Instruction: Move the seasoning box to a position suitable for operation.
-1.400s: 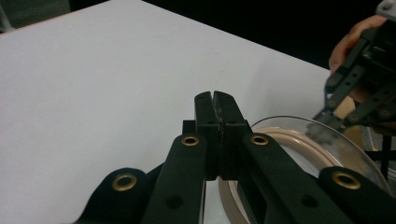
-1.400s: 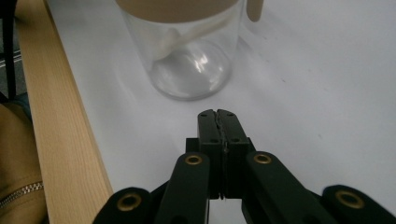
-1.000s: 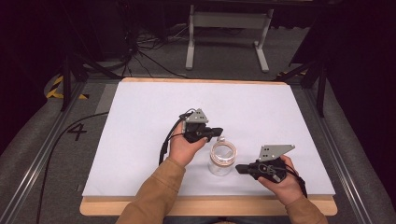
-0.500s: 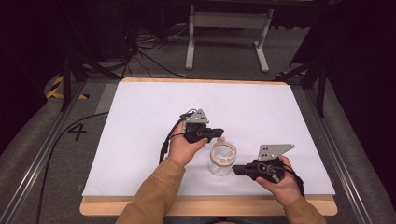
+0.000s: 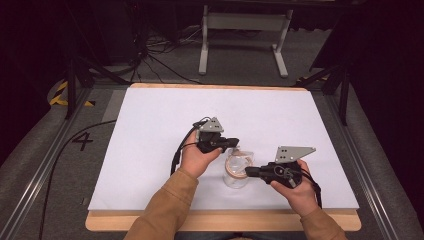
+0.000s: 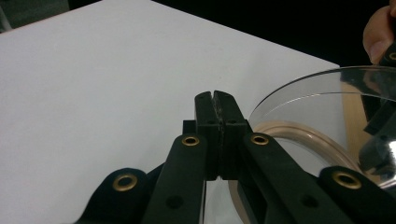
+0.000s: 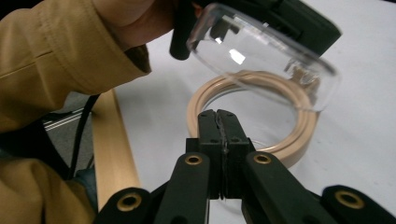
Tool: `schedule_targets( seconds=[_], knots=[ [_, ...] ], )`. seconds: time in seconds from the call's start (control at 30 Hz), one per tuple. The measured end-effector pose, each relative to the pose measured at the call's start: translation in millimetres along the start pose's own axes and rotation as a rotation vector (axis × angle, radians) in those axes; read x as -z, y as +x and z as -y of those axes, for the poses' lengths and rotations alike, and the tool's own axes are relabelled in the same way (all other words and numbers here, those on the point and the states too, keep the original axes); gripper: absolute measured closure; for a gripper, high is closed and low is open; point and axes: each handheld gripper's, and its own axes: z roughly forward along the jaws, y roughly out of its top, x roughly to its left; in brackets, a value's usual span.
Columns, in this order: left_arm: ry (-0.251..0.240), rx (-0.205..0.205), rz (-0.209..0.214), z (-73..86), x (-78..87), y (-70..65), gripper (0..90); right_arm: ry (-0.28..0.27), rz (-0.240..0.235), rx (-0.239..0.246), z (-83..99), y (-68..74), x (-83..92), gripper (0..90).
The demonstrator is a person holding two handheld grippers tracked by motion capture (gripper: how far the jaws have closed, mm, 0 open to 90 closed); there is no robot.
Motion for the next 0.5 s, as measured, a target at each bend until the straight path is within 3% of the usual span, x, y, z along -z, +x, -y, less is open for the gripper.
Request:
schedule_targets(
  seconds=[0.3,0.5],
  knots=[
    [0.002,-0.009,-0.026,-1.2,5.0,-0.9,90.0,-0.052,0.011,-0.008,-1.7,-3.0,5.9,90.0],
    [-0.011,0.005,-0.039,-1.4,22.6,-1.1,90.0,-0.061,0.008,0.001,-3.6,-4.4,7.3,90.0]
  ],
)
